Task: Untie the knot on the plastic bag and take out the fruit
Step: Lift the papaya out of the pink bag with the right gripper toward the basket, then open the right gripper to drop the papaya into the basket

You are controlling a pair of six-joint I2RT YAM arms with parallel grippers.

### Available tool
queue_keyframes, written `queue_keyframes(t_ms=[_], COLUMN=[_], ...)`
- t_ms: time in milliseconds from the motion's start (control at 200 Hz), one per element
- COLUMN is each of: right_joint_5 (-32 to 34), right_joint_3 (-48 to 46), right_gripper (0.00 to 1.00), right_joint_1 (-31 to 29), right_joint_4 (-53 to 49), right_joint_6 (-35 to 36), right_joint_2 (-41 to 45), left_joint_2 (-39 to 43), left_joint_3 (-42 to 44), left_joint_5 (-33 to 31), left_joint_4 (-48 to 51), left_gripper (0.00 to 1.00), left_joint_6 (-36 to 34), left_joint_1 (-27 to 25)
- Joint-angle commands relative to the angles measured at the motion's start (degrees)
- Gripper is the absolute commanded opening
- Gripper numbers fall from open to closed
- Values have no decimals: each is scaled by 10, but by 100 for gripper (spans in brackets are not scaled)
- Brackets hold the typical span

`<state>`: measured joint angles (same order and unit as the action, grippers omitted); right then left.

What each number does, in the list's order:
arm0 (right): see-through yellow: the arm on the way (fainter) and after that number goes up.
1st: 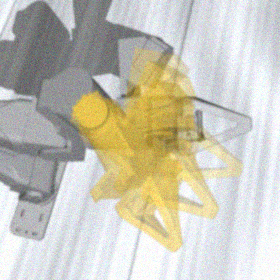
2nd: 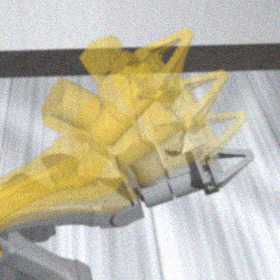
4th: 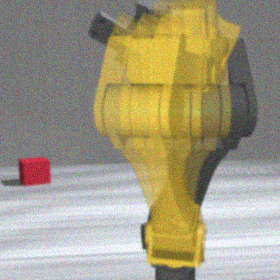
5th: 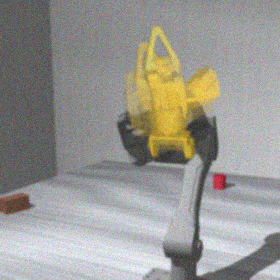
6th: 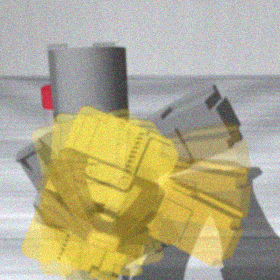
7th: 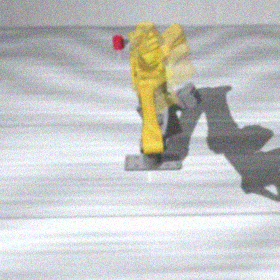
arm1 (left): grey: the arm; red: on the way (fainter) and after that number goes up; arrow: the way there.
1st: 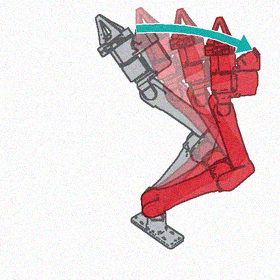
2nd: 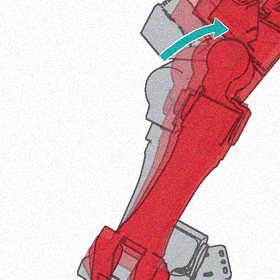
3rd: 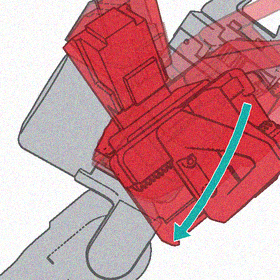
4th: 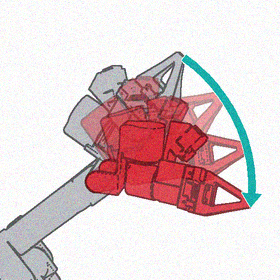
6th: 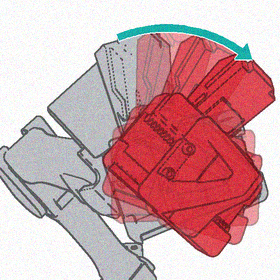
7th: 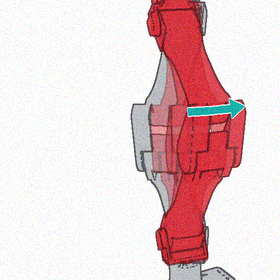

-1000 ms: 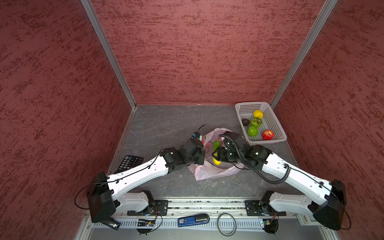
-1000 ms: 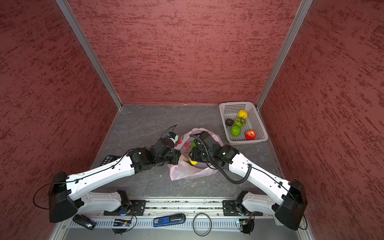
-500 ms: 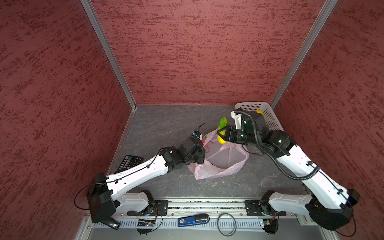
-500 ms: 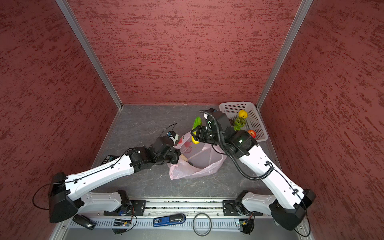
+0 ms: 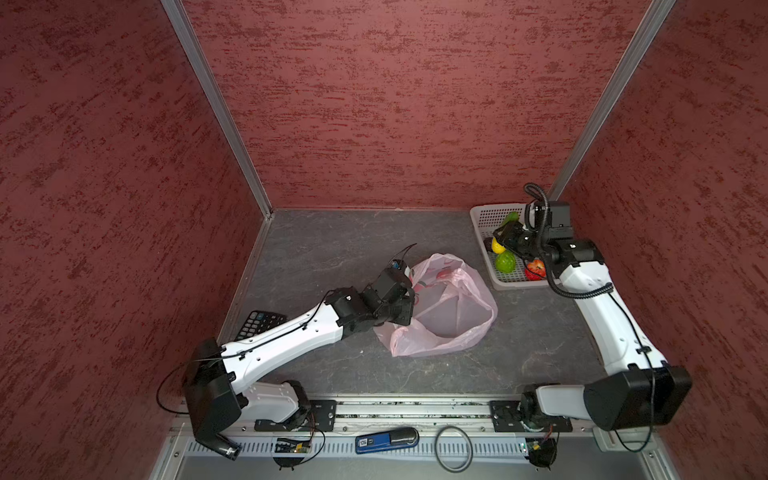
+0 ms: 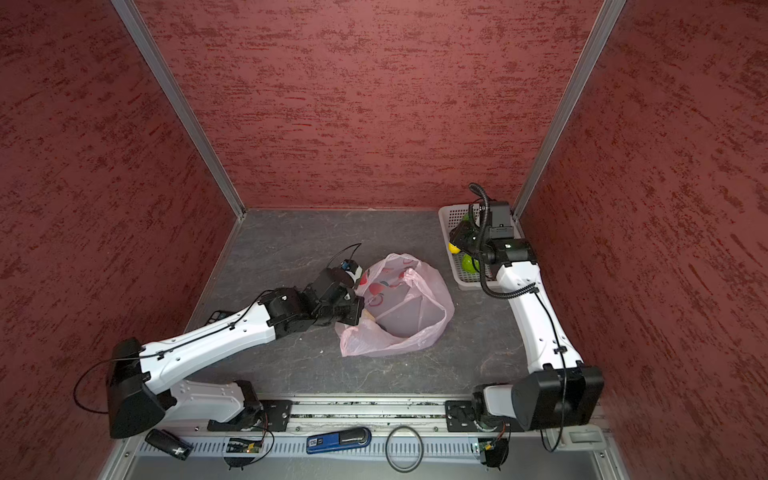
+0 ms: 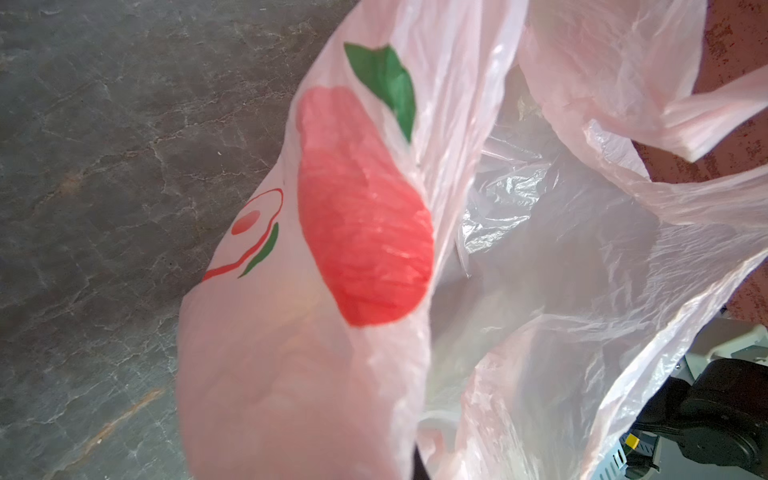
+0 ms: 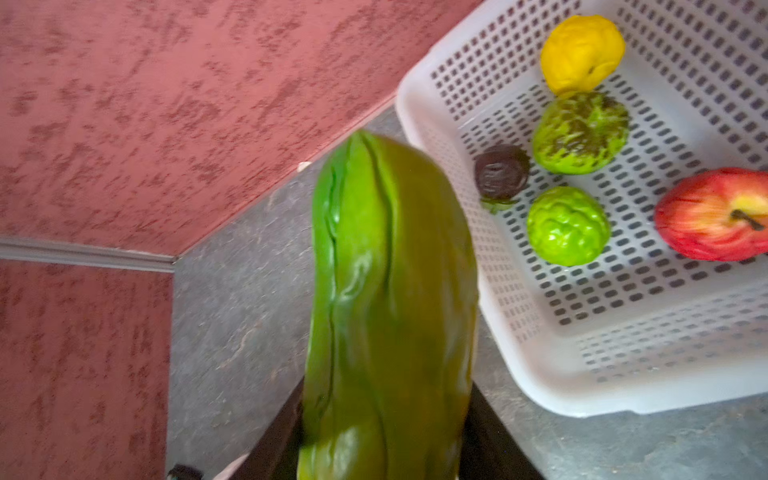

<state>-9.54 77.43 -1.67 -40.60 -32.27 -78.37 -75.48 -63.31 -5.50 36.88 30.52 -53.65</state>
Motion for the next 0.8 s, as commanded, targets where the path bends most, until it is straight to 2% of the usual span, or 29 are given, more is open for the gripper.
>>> queue_keyframes(t_ms=[0,225,491,641,797], right_joint_5=[10,34,45,61,77], right_joint_3=[-26,-79,-66,-51,-47], right_gripper=[42,43,48,58,70], right_joint_1=[43,119,144,145,145], right_joint_4=[66,150,188,170,155], right_joint_6=[37,59,74,82,89], right_joint_2=[-22,-86,-173,-203,-194], left_joint_2=[-9,-27,-24,-6,1], left_joint_3=[-28,-56,-39,-14,-2], left_joint_5=[7,17,29,28,29], left_joint_4=[21,39,39,40,39], left_gripper=[0,0,0,0,0], left_joint_6=[-34,-71,-62,-51,-43], left_joint_1=[11,27,23,21,19])
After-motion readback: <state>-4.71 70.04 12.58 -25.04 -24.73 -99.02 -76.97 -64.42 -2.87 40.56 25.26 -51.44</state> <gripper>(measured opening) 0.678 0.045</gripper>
